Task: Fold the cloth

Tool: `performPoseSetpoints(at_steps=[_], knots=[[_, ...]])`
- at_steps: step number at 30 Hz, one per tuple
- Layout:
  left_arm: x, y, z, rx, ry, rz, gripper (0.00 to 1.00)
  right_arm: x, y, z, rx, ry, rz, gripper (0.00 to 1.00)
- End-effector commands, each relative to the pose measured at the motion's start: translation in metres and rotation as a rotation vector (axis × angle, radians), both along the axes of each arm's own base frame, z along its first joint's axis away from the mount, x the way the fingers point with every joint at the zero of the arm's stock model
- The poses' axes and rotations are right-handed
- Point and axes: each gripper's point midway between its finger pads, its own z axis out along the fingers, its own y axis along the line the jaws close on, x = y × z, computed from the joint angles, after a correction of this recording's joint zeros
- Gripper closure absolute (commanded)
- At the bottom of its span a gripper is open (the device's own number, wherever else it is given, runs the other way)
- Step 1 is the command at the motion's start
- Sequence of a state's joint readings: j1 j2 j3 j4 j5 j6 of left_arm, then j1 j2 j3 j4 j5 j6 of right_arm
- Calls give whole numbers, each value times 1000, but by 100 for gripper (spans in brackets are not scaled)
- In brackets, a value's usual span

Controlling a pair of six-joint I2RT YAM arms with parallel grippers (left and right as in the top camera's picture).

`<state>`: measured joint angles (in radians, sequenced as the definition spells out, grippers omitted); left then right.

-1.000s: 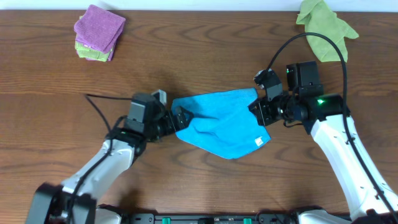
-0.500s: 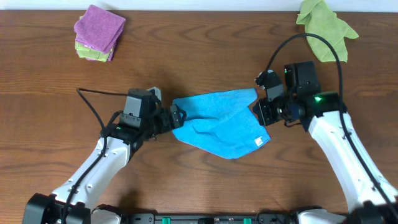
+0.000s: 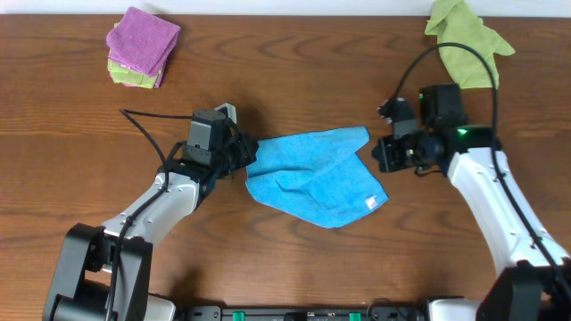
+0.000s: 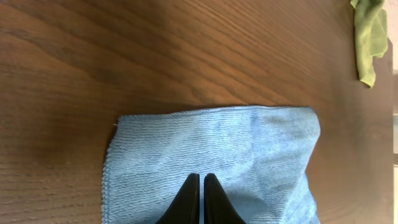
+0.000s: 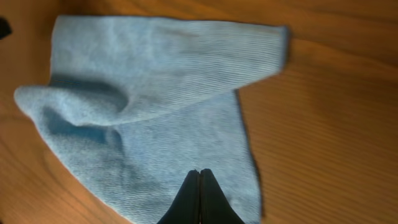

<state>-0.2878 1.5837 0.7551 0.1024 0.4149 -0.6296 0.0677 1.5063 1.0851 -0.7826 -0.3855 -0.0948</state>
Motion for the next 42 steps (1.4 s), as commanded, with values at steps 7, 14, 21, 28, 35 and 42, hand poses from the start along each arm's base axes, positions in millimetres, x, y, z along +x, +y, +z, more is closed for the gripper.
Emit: performPoseSetpoints(at_steps=[7, 14, 21, 28, 35, 42], knots=[[-2, -25, 19, -39, -77, -139, 95, 4, -19, 36, 18, -98, -67, 99], [13, -3, 7, 422, -228, -108, 95, 4, -19, 36, 18, -98, -66, 99], [20, 16, -4, 521, -207, -55, 95, 3, -17, 36, 24, -97, -64, 99], [16, 5, -26, 497, -155, -116, 95, 3, -15, 37, 40, -96, -57, 99], [9, 5, -58, 506, -80, -148, 95, 3, -15, 37, 40, -97, -56, 98], [17, 2, -73, 504, -91, -142, 95, -6, -14, 33, 38, -53, -56, 99]])
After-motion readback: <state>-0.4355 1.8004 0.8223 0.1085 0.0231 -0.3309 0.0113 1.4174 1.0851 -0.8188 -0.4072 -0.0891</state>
